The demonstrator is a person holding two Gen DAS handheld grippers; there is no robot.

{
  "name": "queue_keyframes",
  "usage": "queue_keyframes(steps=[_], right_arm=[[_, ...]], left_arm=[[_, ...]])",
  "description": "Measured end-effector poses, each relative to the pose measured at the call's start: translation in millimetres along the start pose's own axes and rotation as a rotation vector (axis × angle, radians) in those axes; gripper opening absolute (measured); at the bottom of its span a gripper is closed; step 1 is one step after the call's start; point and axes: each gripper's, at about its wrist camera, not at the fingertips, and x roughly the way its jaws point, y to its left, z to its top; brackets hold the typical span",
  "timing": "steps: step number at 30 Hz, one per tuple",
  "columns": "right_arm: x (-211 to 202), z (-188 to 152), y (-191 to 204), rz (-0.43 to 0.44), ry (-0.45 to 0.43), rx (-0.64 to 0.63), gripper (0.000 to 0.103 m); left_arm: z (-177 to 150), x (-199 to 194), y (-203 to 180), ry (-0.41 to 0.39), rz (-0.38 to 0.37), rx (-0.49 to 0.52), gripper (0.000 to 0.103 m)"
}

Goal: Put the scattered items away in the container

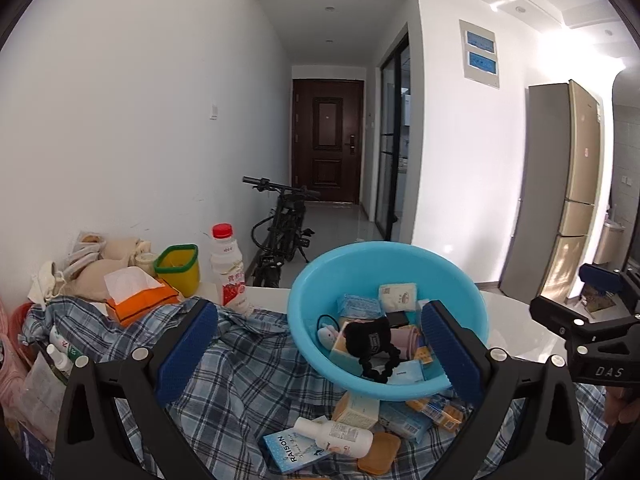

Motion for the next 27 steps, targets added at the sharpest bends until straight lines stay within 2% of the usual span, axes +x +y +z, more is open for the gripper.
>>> queue_keyframes(steps=[3, 6, 8, 11, 15, 21, 23, 27], right_arm=[[3.8, -6.6, 0.0, 0.022, 0.027, 0.004, 0.103], [4.5, -14.9, 2.2, 0.037, 0.052, -0.006, 0.103], [4.2, -23.5, 4.8, 0.053, 0.073, -0.023, 0.103], [6.5, -38.5, 10.0, 0.084, 0.124, -0.052, 0.103], [15.1, -61.6, 16.1, 0.163, 0.213, -0.063, 0.103], [27.5, -82.8, 20.6, 0.160, 0.264, -0.068, 0.103], [31.2, -86.0, 20.9, 0.163, 0.276, -0.060, 0.103], [33.2, -88.9, 23.4, 0.169, 0.289, -0.069, 0.103]], left_arm=[[-5.7, 9.0, 1.9, 0.073, 0.012, 0.007, 0.103], [-18.2, 17.6, 9.3, 0.132, -0.029, -0.024, 0.103], [-30.1, 25.4, 13.7, 0.198, -0.043, -0.029, 0.103], [-52.7, 35.7, 17.3, 0.285, -0.052, -0.002, 0.103], [-86.1, 47.0, 17.2, 0.392, -0.056, 0.098, 0.103], [-130.0, 63.5, 16.9, 0.575, -0.138, 0.120, 0.103], [-136.6, 68.4, 12.9, 0.598, -0.141, 0.125, 0.103], [-131.2, 78.5, 3.2, 0.558, -0.144, 0.149, 0.103]])
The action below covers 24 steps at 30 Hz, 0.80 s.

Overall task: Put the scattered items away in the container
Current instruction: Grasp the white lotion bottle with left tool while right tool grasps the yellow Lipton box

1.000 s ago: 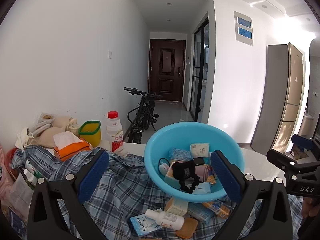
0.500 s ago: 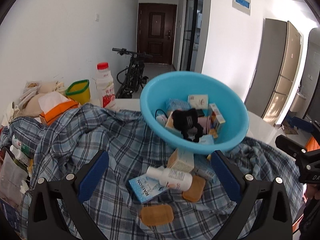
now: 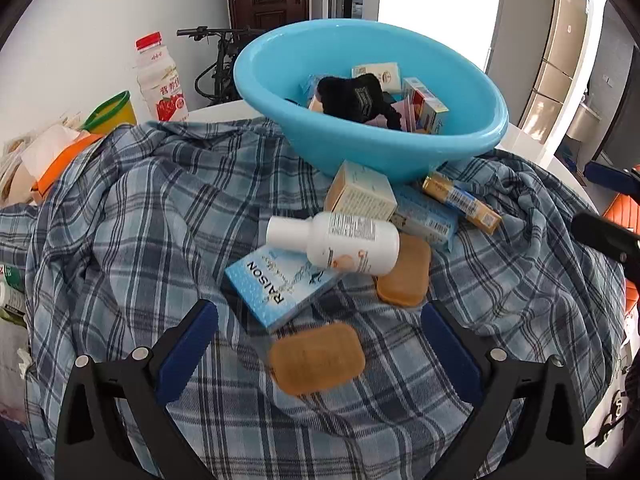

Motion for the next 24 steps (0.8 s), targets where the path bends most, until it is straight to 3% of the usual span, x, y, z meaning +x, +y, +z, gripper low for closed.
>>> queue_keyframes(steps=[3, 7, 14, 21, 22, 24], right_arm=[[-2.5, -3.0, 0.4, -0.022, -0.005, -0.025, 0.103], [-4.5, -7.3, -6.0, -0.053, -0.004, -0.029, 0.103], [-1.7, -14.0, -21.8, -0.071, 0.020, -0.001, 0.103], [10.6, -17.0, -24.5, -0.068, 0.046, 0.017, 0.103], [12.3, -17.4, -23.6, -0.065, 0.050, 0.015, 0.103], [14.9, -18.6, -21.9, -0.061, 0.056, 0.010, 0.103]], left_arm=[[13.0, 3.4, -12.2, -0.040, -0.058, 0.101, 0.103], [23.2, 24.9, -26.7, 0.024, -0.036, 0.188, 0.103], [34.1, 55.2, -4.3, 0.036, -0.054, 0.121, 0.103], [32.8, 66.0, 0.1, 0.040, -0.109, 0.121, 0.102], [32.3, 65.6, -0.5, 0.032, -0.116, 0.116, 0.095], [32.3, 65.3, -1.9, 0.026, -0.115, 0.109, 0.095]])
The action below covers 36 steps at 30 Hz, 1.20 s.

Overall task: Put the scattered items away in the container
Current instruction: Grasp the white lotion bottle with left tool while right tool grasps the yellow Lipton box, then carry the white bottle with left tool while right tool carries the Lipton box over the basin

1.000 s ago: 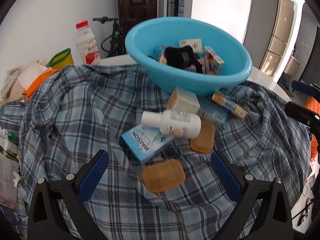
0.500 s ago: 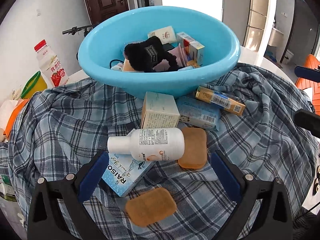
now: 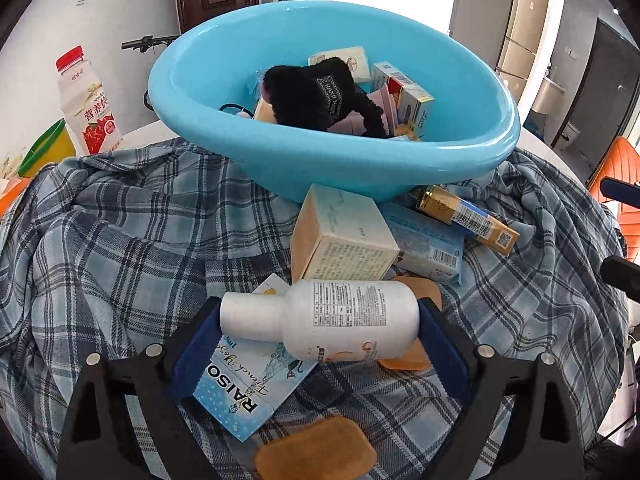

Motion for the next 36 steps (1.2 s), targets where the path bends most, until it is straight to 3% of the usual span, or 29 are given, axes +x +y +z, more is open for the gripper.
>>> queue_keyframes(steps=[4, 11, 16, 20, 24, 32, 33, 34, 35, 36], right_arm=[[1.3, -1.9, -0.5, 0.004, 0.004, -0.006, 0.103], [5.0, -2.2, -5.4, 0.024, 0.015, 0.015, 0.103], [17.4, 0.8, 0.5, 0.103, 0.025, -0.010, 0.103], [38.8, 7.5, -0.3, 0.165, 0.055, -0.016, 0.087], [56.0, 13.2, -5.2, 0.175, 0.061, -0.013, 0.078], [78.2, 16.1, 7.6, 0.137, 0.081, -0.110, 0.077], [81.3, 16.1, 10.3, 0.117, 0.086, -0.126, 0.073], [83.7, 15.8, 12.5, 0.095, 0.089, -0.138, 0.061], [84.9, 14.9, 13.8, 0.077, 0.092, -0.144, 0.023], [84.6, 14.1, 15.3, 0.060, 0.097, -0.150, 0.021]], left_arm=[[-0.6, -4.3, -6.3, -0.001, 0.076, 0.017, 0.095], [-2.7, -35.0, -9.4, -0.032, 0.086, 0.020, 0.095], [-8.9, -47.6, -13.9, -0.037, 0.087, 0.037, 0.095], [-16.9, -52.1, -14.0, -0.032, 0.096, 0.036, 0.095], [-25.0, -57.0, -10.3, -0.027, 0.096, 0.036, 0.095], [-29.8, -58.9, 1.7, -0.014, 0.095, 0.008, 0.095], [-29.8, -58.6, 1.6, -0.014, 0.094, 0.007, 0.095], [-29.8, -58.2, 0.9, -0.013, 0.093, 0.008, 0.095], [-29.9, -58.1, 0.0, -0.013, 0.090, 0.011, 0.095], [-29.8, -58.0, -0.6, -0.013, 0.088, 0.014, 0.095]])
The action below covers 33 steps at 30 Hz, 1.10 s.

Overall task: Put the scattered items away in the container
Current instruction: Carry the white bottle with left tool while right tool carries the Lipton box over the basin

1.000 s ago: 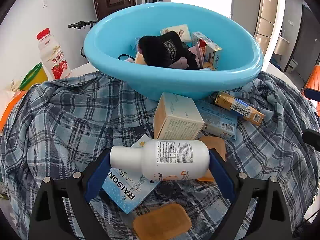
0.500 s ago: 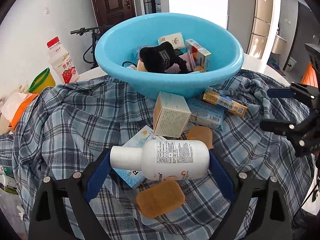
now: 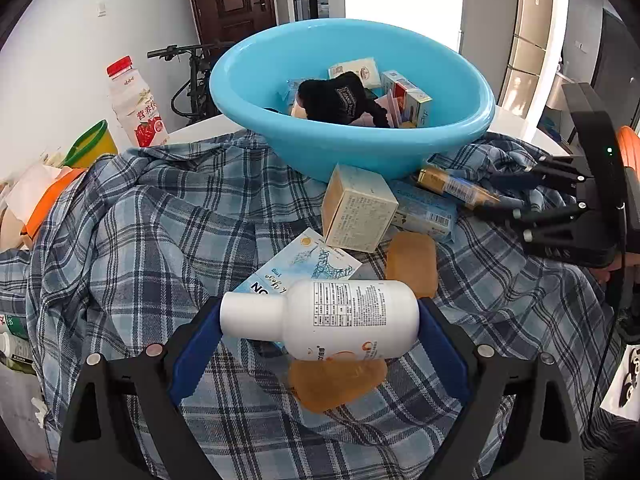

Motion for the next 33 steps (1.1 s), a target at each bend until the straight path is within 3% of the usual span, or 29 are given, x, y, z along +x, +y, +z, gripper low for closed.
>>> queue_keyframes(steps=[6, 21, 25, 30, 33], right_arm=[[-33.6, -2.7, 6.5, 0.011, -0.052, -0.009, 0.020], [-53.9, -20.6, 9.9, 0.097, -0.003, 0.040, 0.020], [-93.4, -6.6, 5.1, 0.108, -0.101, 0.053, 0.020], [-175.7, 6.5, -8.7, 0.080, -0.334, 0.093, 0.020], [-207.2, 4.4, -12.9, 0.074, -0.432, 0.134, 0.020]], left_arm=[[1.3, -3.9, -3.3, -0.006, -0.018, 0.002, 0.095], [6.4, -15.7, -15.3, -0.038, -0.002, -0.004, 0.095], [22.1, -44.4, -13.6, -0.133, 0.038, -0.042, 0.095], [38.1, -108.3, -21.0, -0.361, 0.166, -0.024, 0.095], [38.5, -138.1, -21.9, -0.468, 0.202, -0.067, 0.095]])
